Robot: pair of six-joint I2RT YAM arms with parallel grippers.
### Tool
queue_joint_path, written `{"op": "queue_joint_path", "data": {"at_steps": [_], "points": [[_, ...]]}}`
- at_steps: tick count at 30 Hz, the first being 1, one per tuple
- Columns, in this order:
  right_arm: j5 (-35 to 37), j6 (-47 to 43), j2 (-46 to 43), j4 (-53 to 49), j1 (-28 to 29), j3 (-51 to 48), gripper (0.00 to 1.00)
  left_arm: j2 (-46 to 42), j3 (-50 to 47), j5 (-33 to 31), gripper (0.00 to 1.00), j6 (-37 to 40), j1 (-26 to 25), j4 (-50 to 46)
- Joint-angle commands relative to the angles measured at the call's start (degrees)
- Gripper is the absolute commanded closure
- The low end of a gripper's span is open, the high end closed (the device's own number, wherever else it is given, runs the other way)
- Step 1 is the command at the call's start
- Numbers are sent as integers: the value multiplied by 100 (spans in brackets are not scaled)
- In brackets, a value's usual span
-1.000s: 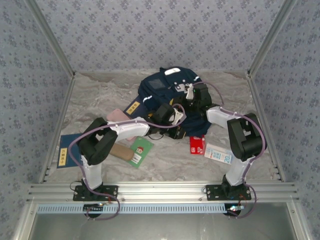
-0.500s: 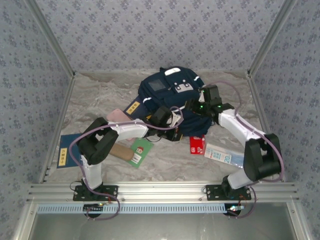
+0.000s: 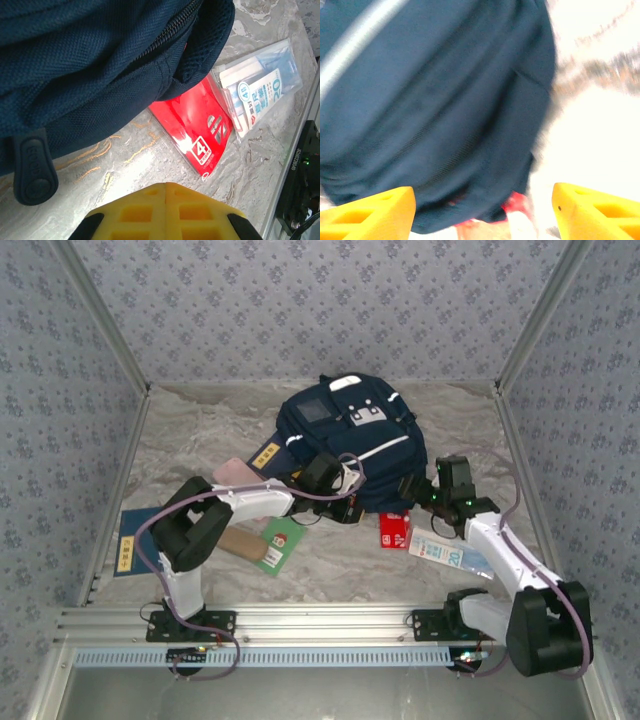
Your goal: Pack the student bag
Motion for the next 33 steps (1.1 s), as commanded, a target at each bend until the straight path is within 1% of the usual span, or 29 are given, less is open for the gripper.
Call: {"op": "queue_joint_path", "data": {"at_steps": [1,4,6,9,11,14,16,21,23,33], "points": [[-551,493,107,537,-139,-383,26,-203,-60,105,95,-89,4,-6],[-729,674,190,949,-175,-693,25,-210,-57,123,95,-133,10,24],[-953,721,394,1314,-185,-800,24,-212,-69,144,95,-176,10,68],[-1252,784,852,1866,-177,-833,28,-186,-58,170,95,-208,10,112],[-1451,929,1123,2198,-180,-881,37,-137,-31,166,95,-230,6,131],[-1614,1252,1385,2924,-178,-1119,55,-103,26,197,95,-316,9,184],[-1659,1398,1464,3271,-121,-1236,69,-100,28,197,95,-371,10,237],[-1611,1381,1385,3459,46,-1364,93,-63,91,258,94,-436,-1,253],[-1603,1387,1319,3504,98,-1409,100,-28,106,291,93,-521,-1,319],[-1427,1300,1073,3550,476,-1518,100,308,470,432,92,-1054,-86,718]]}}
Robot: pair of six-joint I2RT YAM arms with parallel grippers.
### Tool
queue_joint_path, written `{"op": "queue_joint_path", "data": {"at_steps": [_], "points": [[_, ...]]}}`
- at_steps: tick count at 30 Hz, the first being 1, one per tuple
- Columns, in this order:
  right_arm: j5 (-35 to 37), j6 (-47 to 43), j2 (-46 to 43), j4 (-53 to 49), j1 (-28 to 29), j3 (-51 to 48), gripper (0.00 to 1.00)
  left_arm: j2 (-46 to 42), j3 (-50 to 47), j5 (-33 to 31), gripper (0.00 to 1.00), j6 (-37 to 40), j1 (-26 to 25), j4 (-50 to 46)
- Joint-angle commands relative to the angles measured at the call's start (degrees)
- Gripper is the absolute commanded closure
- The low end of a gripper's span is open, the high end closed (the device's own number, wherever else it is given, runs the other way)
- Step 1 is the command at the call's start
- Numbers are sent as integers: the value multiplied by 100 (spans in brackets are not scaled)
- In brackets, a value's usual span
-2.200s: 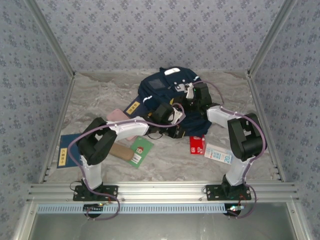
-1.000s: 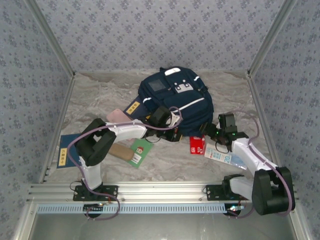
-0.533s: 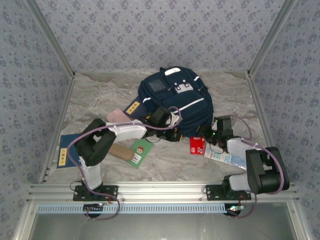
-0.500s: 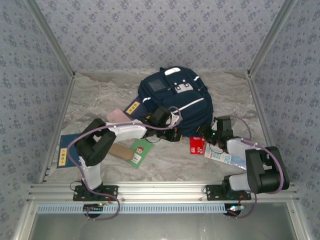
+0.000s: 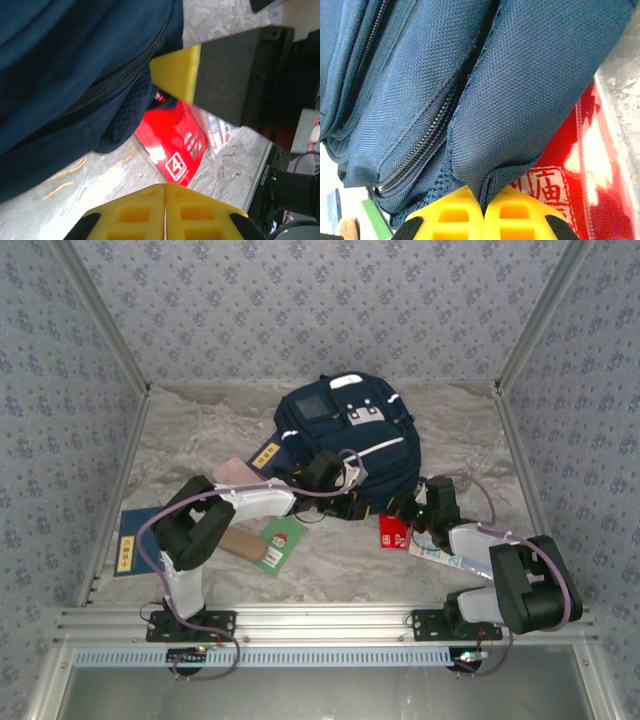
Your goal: Pack the student bag
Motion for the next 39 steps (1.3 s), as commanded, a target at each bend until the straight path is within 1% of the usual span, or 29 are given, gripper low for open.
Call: {"op": "queue_joint_path", "data": {"at_steps": [1,9,12,15,16,17,18,20,22,25,28,31,32,33,36,39], "points": [[18,-86,-112,119,150,-92,100,237,378,219,92,-322,-71,378],[99,-5,-157,234,319,-191,100,604,690,337,91,-924,-69,928],[59,63,-349,20,307,-217,100,607,640,336,91,-1062,-70,1089],[386,-137,-826,-612,285,-154,75,552,553,319,90,-1033,-60,1090],[708,-283,-1022,-932,278,-98,65,558,550,350,89,-996,-68,1062],[994,-312,-1173,-1272,303,-48,57,577,550,368,88,-972,-73,1028],[1259,-403,-1351,-1596,302,-20,52,609,559,393,87,-958,-79,1000],[1585,-490,-1721,-2124,287,-9,47,664,564,444,83,-969,-95,1004],[1972,-522,-2184,-2500,266,-6,40,722,600,508,75,-958,-115,972],[2229,-618,-2694,-2856,255,123,37,781,753,663,63,-858,-156,806],[2358,-935,-2937,-2983,259,298,34,710,947,772,57,-544,-248,453],[2385,-1011,-2884,-3418,274,625,35,453,1010,770,52,-115,-297,-20],[2323,-1018,-2914,-3544,282,704,36,316,978,707,51,22,-289,-173],[2189,-1315,-3001,-3602,289,738,37,145,930,577,50,200,-281,-393],[1921,-1618,-3352,-3616,331,704,41,-459,744,240,43,669,-246,-964],[1500,-1816,-3358,-3702,339,751,42,-1145,399,72,39,962,-135,-1292]]}}
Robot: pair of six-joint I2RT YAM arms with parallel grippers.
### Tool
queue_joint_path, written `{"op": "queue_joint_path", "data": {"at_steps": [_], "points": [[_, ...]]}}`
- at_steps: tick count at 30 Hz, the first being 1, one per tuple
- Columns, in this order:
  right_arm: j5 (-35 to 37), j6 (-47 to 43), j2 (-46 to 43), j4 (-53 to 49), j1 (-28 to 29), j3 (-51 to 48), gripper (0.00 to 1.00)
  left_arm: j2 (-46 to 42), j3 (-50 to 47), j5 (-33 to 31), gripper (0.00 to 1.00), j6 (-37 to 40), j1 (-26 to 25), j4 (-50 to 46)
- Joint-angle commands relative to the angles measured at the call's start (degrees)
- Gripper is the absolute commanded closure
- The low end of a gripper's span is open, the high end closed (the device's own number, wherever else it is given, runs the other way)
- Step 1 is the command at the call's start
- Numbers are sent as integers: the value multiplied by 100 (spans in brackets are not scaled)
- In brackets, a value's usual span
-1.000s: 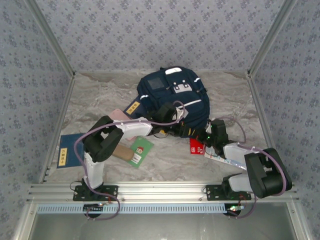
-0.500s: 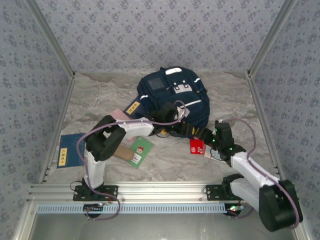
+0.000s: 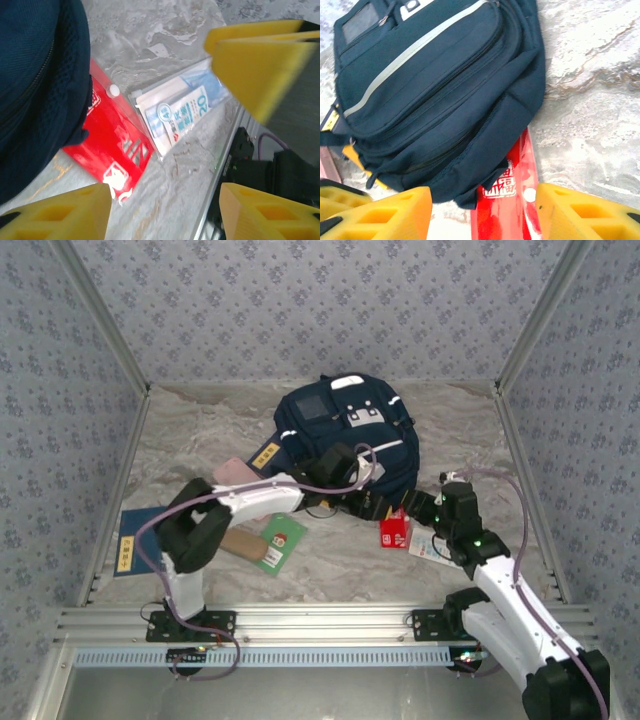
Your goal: Pack the student bag
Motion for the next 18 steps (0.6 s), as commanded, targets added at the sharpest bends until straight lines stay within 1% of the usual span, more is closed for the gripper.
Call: {"op": "queue_joint_path", "data": {"at_steps": [1,4,6,8,10,12,14,17,18], "points": [[-544,-462,55,-341,68,196,42,-978,-287,-254,39,617,172,-658],[-721,-621,362,-309,323,225,43,-1545,-573,-388,38,564,465,-841],[-602,-739,644,-310,626,296,43,-1867,-756,-517,38,485,687,-879],[-335,-782,975,-288,926,396,43,-2133,-825,-900,38,468,869,-1083],[-169,-769,1322,-179,1156,508,44,-2333,-933,-1135,38,552,1049,-1163],[-30,-732,1646,-125,1341,675,47,-2414,-1057,-1210,39,573,1204,-1138],[64,-707,1972,-129,1524,914,49,-2397,-1124,-1265,40,421,1338,-1171],[499,-509,2548,-374,1854,1413,52,-2410,-1206,-1525,40,203,1402,-1168],[754,-253,2757,-501,1976,1617,55,-2438,-1219,-1640,40,144,1409,-1176]]}}
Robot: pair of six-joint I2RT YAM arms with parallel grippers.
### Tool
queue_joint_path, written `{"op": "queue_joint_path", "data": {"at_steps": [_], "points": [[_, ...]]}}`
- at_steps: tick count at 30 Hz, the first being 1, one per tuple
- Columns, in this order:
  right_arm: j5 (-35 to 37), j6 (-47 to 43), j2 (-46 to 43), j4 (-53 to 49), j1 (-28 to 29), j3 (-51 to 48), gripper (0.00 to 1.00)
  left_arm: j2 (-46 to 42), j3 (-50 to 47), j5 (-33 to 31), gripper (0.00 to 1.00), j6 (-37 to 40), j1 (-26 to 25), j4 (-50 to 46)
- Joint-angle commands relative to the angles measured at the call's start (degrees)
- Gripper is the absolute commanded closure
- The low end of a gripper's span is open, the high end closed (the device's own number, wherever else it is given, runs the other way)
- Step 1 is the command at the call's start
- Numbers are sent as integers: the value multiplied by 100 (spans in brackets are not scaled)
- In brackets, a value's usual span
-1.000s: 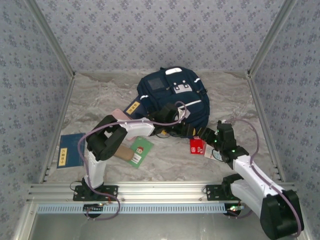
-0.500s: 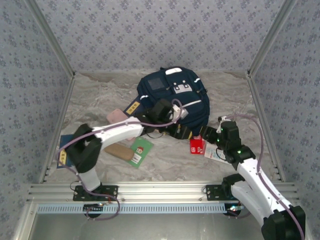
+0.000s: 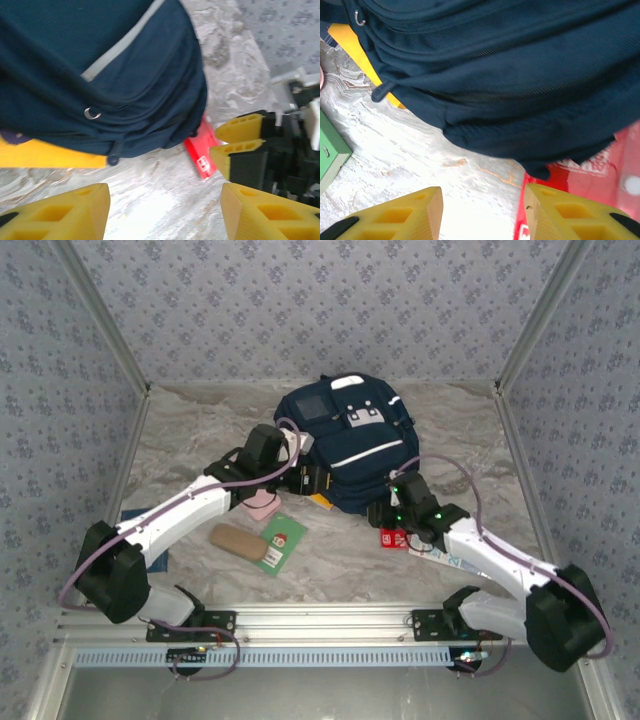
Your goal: Pack the student bag
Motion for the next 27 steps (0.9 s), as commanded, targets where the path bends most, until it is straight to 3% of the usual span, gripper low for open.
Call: {"op": "queue_joint_path", "data": {"at_steps": [1,4,8,17,27], "points": [[962,636,542,-463,339,696,59,-131,-72,-476,40,-231,29,-133],[1663,1783,1248,-1157,717,1464,66,-250,-100,-852,40,-435,166,-216],[1763,2916,2065,-1536,1233,2235,69,-547,-351,-1137,39,-849,489,-43],[1339,4661,3154,-1265,1737,3061,43,-843,-564,-1131,39,-1174,879,105],[1470,5315,3633,-790,1688,3305,43,-1099,-725,-1247,39,-1270,955,266]]}}
